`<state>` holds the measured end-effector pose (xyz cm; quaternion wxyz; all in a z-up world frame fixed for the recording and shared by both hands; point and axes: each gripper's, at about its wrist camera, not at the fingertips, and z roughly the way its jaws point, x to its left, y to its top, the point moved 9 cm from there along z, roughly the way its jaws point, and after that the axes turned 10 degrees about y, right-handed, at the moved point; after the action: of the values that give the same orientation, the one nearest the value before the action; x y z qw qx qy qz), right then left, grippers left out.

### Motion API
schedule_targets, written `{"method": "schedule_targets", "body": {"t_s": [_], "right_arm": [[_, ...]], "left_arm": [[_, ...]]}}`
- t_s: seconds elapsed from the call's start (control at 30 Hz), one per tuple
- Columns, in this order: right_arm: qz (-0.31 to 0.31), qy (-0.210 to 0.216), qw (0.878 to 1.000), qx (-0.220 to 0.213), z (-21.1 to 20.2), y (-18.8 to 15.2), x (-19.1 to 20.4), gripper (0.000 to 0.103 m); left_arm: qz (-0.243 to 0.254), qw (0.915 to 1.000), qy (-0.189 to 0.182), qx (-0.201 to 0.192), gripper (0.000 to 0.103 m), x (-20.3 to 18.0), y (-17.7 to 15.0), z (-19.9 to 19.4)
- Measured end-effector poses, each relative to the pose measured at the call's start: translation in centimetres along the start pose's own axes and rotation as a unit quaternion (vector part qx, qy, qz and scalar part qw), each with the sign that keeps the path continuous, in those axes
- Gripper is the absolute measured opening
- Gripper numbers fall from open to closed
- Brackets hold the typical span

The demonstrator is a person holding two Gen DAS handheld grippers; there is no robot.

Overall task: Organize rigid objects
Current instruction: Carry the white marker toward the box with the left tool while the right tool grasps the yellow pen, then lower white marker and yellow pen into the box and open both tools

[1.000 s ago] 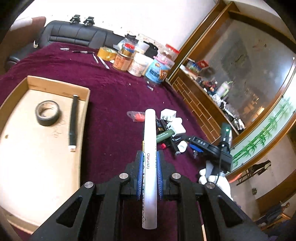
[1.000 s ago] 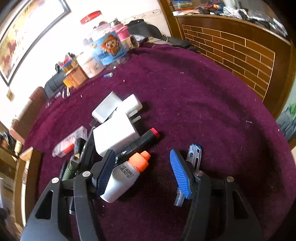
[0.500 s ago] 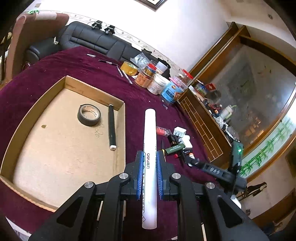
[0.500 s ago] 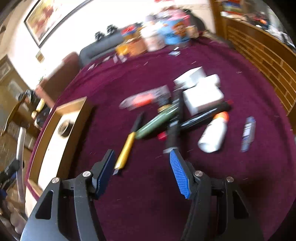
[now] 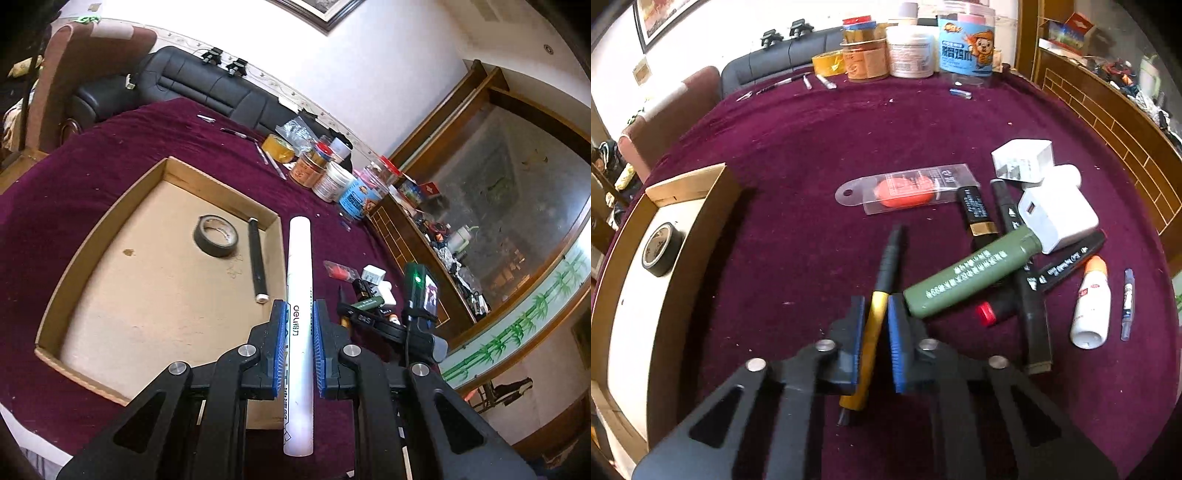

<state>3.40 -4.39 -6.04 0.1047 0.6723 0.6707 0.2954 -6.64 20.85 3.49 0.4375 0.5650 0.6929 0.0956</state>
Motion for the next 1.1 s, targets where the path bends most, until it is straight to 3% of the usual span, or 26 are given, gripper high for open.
{"method": "schedule_targets", "body": {"t_s": [0.13,0.3,0.5,0.67,0.87,1.1], "right_arm": [[0.03,0.035,0.999,-0.01,-1.0,-0.6,-0.3,0.006],[0.054,0.111,0.992,-0.023,-3.5,-0.7,1.2,0.006],[0.04,0.191,0.981,-0.019,-5.1,1.0,6.5,0.006],[0.03,0.242,0.97,0.011,-4.0,1.7,11.3,0.007],[0.011,0.247,0.968,0.038,-1.3,2.3,15.3,0.007],[0.007,0.21,0.976,0.061,3.2,3.3,17.1,0.007]], "left_arm": [[-0.013,0.9999,0.008,0.0,0.011,1.4,0.2,0.2],[-0.014,0.9996,0.024,0.0,0.011,2.4,0.7,0.6],[-0.002,0.9978,0.065,0.011,0.011,4.0,2.9,2.3],[0.007,0.9944,0.102,0.027,0.011,5.7,5.0,4.8],[0.008,0.9907,0.122,0.06,0.011,7.2,6.6,8.1],[0.005,0.9849,0.144,0.096,0.011,8.9,7.7,12.1]]}}
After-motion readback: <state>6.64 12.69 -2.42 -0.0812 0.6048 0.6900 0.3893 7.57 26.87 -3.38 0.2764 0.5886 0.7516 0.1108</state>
